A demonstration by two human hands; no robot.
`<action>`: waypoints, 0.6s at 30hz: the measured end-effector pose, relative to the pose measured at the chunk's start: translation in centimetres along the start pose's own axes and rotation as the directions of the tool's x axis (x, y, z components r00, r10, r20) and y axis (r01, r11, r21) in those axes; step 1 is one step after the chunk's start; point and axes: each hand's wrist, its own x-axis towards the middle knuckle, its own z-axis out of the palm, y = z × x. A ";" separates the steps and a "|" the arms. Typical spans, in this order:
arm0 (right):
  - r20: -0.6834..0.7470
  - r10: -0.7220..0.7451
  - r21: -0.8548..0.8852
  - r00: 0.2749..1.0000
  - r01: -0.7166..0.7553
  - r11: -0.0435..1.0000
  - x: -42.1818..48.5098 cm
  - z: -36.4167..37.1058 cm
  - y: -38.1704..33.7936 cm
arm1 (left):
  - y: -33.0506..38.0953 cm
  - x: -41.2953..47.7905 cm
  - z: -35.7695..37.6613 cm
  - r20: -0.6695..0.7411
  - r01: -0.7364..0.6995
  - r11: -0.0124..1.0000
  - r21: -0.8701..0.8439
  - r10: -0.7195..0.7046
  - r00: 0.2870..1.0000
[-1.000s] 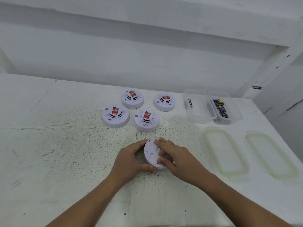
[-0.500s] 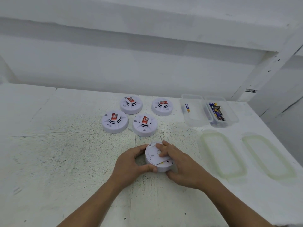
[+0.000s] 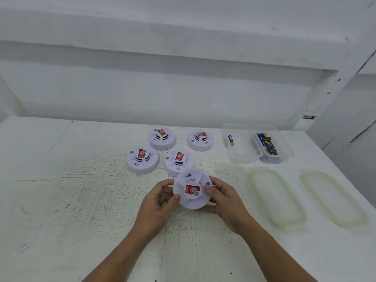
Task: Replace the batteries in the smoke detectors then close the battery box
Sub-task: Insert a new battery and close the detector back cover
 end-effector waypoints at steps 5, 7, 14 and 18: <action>-0.064 0.024 0.088 0.998 -0.018 0.996 0.9 1.2 0.7 | -0.4 0.0 -0.2 -0.095 -0.021 0.999 -0.043 0.016 0.995; -0.061 0.026 0.119 0.998 -0.018 0.993 1.2 1.3 1.1 | -0.5 0.0 -0.3 -0.122 -0.030 0.998 -0.054 0.023 0.992; -0.058 0.007 0.144 0.998 0.001 0.990 1.5 1.1 1.8 | -0.8 0.3 -0.5 -0.119 -0.008 0.998 -0.065 0.000 0.993; -0.085 0.014 0.141 0.996 -0.002 0.990 1.5 1.2 2.1 | -1.0 0.4 -0.5 -0.117 -0.003 0.997 -0.080 -0.007 0.993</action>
